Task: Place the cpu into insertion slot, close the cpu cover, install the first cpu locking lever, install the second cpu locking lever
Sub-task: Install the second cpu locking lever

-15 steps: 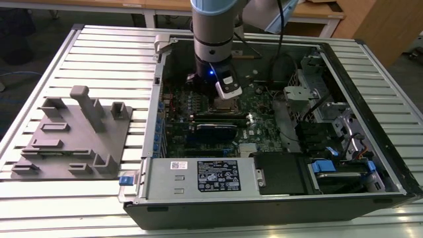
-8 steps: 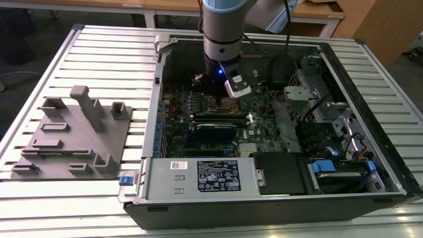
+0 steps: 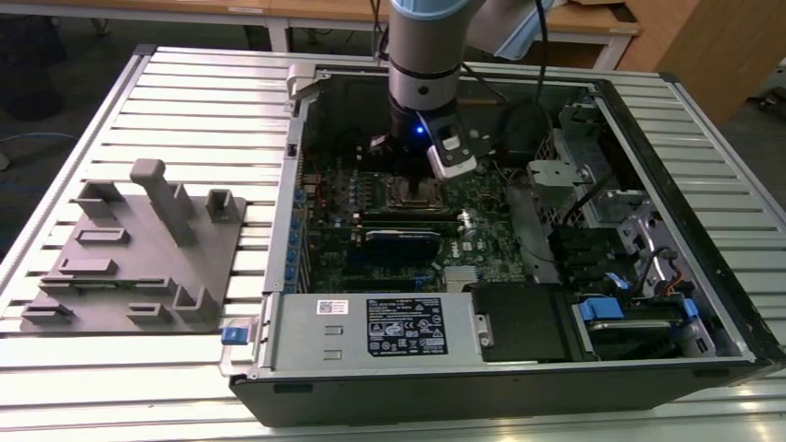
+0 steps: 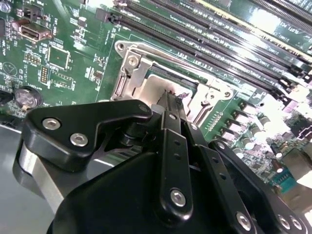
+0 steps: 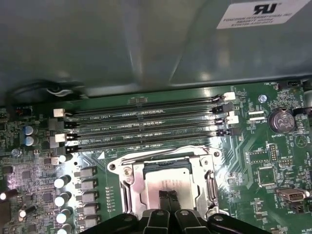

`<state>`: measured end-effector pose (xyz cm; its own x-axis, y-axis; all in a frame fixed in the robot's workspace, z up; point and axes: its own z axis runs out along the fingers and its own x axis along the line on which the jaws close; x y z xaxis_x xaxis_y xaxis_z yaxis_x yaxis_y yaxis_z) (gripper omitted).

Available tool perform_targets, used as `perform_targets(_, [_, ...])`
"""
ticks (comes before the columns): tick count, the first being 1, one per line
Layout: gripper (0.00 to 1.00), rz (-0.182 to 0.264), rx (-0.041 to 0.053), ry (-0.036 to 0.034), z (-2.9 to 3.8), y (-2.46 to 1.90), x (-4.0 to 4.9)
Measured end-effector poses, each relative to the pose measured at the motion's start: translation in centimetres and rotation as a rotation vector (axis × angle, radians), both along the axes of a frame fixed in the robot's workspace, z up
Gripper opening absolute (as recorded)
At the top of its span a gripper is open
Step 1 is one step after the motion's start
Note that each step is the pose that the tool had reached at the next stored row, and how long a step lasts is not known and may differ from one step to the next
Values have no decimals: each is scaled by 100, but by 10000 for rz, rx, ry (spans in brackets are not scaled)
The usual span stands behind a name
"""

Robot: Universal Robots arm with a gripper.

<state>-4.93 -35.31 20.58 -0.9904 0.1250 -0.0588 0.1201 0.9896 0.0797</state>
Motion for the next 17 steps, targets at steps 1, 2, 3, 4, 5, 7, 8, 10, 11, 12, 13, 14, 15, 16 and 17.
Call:
perform_targets(1, [11, 3, 0, 0, 14, 0, 0])
perform_targets(2, [11, 12, 1, 0, 27, 0, 0])
perform_targets(3, [11, 28, 1, 0, 36, 0, 0])
perform_targets(4, [11, 54, 0, 0, 42, 0, 0])
perform_targets(5, [11, 81, 3, -2, 43, 1, 0])
perform_targets(7, [11, 87, 3, -1, 43, 1, 0])
perform_targets(8, [11, 88, 3, -1, 43, 1, 0])
perform_targets(10, [11, 92, 1, 0, 46, 0, 0])
perform_targets(11, [11, 103, -3, 3, 53, 0, -1])
perform_targets(12, [11, 130, 0, 1, 57, 0, 0])
perform_targets(13, [11, 158, 2, 0, 56, 1, 0])
perform_targets(14, [11, 195, 3, -1, 56, 1, 0])
perform_targets(15, [11, 215, 2, -1, 56, 1, 0])
perform_targets(16, [11, 215, 4, -1, 57, 1, 0])
perform_targets(17, [11, 219, 1, 1, 65, 0, -1])
